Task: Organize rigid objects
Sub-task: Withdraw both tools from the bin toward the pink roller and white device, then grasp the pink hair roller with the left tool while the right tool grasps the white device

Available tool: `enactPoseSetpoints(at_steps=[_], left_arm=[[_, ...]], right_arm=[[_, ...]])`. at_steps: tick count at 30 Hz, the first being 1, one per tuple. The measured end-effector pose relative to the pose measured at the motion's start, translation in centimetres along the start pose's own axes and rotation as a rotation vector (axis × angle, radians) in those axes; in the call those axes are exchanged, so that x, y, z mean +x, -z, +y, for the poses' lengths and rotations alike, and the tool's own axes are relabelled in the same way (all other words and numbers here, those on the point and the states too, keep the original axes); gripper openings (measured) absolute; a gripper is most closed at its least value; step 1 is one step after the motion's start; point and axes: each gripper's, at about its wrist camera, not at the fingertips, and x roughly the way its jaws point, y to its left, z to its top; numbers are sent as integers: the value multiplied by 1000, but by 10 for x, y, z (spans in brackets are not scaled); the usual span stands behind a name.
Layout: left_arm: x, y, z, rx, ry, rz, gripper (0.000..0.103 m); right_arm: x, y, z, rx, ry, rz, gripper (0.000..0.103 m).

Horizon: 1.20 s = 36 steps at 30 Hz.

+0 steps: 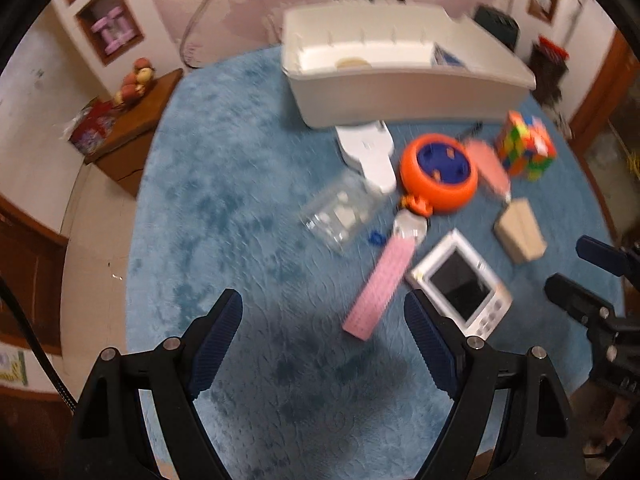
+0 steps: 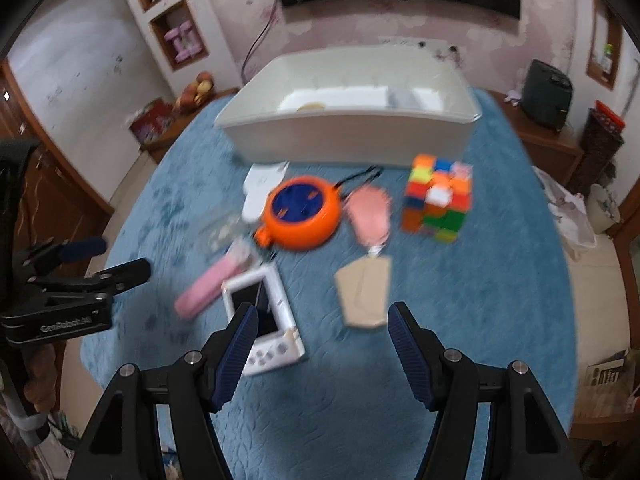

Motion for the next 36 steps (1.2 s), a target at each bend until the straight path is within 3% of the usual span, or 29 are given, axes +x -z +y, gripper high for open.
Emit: enactPoseSetpoints(at_steps=[6,13,19,27,29,31,36], left_arm=[[24,5,-9,84,28,34,85],[44,5,-11,124,88,67,85],[55,4,-12,156,94,89,85],[61,2,-15,150,104,88,85],[62,0,-17,148,116,90,85],[65,-2,-18,155,120,95,84],[69,-4,-29,182,147,119,61]], right_arm=[[29,18,21,-59,-32,43,68],[56,25,37,-140,23,58,68],[76,21,42,-154,39,71,69],[82,19,49,-204,73,15,68],[79,21,49,-213,59,0,59],[78,22,49,-220,61,1,59],[73,27,41,-190,39,17,59]])
